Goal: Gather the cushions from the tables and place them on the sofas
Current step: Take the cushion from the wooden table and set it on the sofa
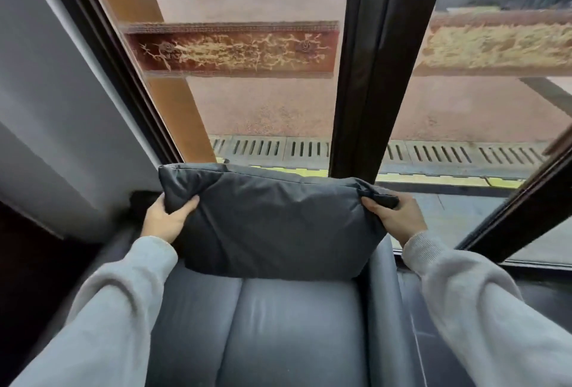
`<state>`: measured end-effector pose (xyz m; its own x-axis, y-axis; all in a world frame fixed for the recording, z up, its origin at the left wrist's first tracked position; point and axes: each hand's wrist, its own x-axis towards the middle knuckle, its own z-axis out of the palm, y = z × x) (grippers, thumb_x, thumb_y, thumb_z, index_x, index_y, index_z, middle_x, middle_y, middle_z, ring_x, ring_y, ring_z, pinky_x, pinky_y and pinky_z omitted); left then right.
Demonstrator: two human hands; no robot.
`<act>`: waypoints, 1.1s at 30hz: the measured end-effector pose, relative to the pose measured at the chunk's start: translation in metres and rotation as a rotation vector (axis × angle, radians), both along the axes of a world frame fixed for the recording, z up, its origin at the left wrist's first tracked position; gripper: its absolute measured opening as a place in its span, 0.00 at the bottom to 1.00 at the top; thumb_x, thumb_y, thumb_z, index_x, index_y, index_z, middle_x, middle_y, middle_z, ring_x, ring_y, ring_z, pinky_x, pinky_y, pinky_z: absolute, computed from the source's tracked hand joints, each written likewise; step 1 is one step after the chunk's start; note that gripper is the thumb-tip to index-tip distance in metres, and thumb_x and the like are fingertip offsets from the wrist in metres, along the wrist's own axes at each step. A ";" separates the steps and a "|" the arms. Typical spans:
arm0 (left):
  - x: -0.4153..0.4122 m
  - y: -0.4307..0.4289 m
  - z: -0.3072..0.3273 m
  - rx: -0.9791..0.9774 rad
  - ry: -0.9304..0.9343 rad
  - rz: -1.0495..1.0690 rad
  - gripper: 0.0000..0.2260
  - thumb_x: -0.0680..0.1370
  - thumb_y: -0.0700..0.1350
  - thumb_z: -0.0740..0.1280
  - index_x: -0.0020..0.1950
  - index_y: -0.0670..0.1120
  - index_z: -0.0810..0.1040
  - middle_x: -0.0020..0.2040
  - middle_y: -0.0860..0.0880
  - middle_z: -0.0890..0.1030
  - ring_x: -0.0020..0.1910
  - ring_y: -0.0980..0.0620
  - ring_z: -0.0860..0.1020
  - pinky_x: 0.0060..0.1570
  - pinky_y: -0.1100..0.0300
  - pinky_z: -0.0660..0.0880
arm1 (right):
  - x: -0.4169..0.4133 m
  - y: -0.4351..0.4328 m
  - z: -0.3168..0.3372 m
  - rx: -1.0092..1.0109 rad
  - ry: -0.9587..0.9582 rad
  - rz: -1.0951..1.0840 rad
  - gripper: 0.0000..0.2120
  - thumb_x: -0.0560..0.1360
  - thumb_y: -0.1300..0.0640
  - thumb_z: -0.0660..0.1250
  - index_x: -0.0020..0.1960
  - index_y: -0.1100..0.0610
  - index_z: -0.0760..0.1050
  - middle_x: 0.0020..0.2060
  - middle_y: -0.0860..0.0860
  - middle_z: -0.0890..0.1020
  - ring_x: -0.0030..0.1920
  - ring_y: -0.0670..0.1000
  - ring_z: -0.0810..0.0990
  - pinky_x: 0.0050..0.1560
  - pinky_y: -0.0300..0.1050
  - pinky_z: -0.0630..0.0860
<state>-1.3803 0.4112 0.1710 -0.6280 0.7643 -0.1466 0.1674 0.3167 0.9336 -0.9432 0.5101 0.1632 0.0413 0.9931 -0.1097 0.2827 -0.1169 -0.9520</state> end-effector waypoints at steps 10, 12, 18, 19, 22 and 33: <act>-0.027 0.103 -0.231 -0.286 -0.102 -0.171 0.18 0.70 0.51 0.83 0.56 0.51 0.85 0.51 0.49 0.89 0.56 0.45 0.85 0.63 0.41 0.80 | -0.012 0.046 -0.168 -0.094 -0.271 -0.157 0.16 0.77 0.55 0.78 0.65 0.53 0.86 0.57 0.47 0.87 0.62 0.49 0.82 0.68 0.44 0.74; -0.028 0.122 -0.267 -0.340 -0.112 -0.205 0.20 0.67 0.54 0.83 0.55 0.51 0.85 0.50 0.50 0.89 0.54 0.46 0.86 0.62 0.41 0.81 | -0.013 0.058 -0.197 -0.123 -0.321 -0.202 0.17 0.77 0.53 0.78 0.65 0.52 0.86 0.58 0.48 0.88 0.61 0.46 0.82 0.68 0.43 0.73; -0.035 0.171 -0.345 -0.424 -0.099 -0.324 0.31 0.65 0.63 0.80 0.64 0.54 0.80 0.59 0.51 0.86 0.61 0.44 0.83 0.64 0.39 0.80 | -0.021 0.092 -0.272 -0.305 -0.502 -0.263 0.22 0.76 0.39 0.74 0.65 0.49 0.84 0.59 0.55 0.88 0.66 0.62 0.80 0.64 0.51 0.73; -0.035 0.170 -0.343 -0.400 -0.119 -0.320 0.34 0.63 0.65 0.81 0.65 0.55 0.80 0.60 0.52 0.85 0.62 0.45 0.82 0.64 0.40 0.80 | -0.021 0.095 -0.272 -0.329 -0.504 -0.263 0.25 0.75 0.35 0.73 0.65 0.50 0.84 0.60 0.56 0.87 0.67 0.64 0.79 0.64 0.53 0.73; -0.042 0.182 -0.358 -0.412 -0.203 -0.321 0.37 0.56 0.68 0.83 0.63 0.58 0.81 0.60 0.52 0.86 0.60 0.47 0.84 0.58 0.42 0.83 | -0.025 0.112 -0.288 -0.423 -0.506 -0.294 0.34 0.74 0.29 0.70 0.70 0.50 0.78 0.66 0.57 0.83 0.71 0.66 0.76 0.68 0.55 0.72; -0.049 0.179 -0.356 -0.472 -0.128 -0.432 0.36 0.58 0.75 0.78 0.59 0.56 0.82 0.57 0.56 0.87 0.60 0.53 0.83 0.68 0.46 0.77 | -0.022 0.115 -0.289 -0.479 -0.542 -0.331 0.22 0.73 0.25 0.68 0.46 0.44 0.80 0.42 0.49 0.81 0.64 0.66 0.79 0.56 0.50 0.70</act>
<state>-1.4290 0.5898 -0.1848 -0.2339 0.7790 -0.5818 0.2686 0.6269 0.7313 -0.9655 0.6255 -0.1261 0.4961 0.7696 -0.4019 0.5712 -0.6379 -0.5165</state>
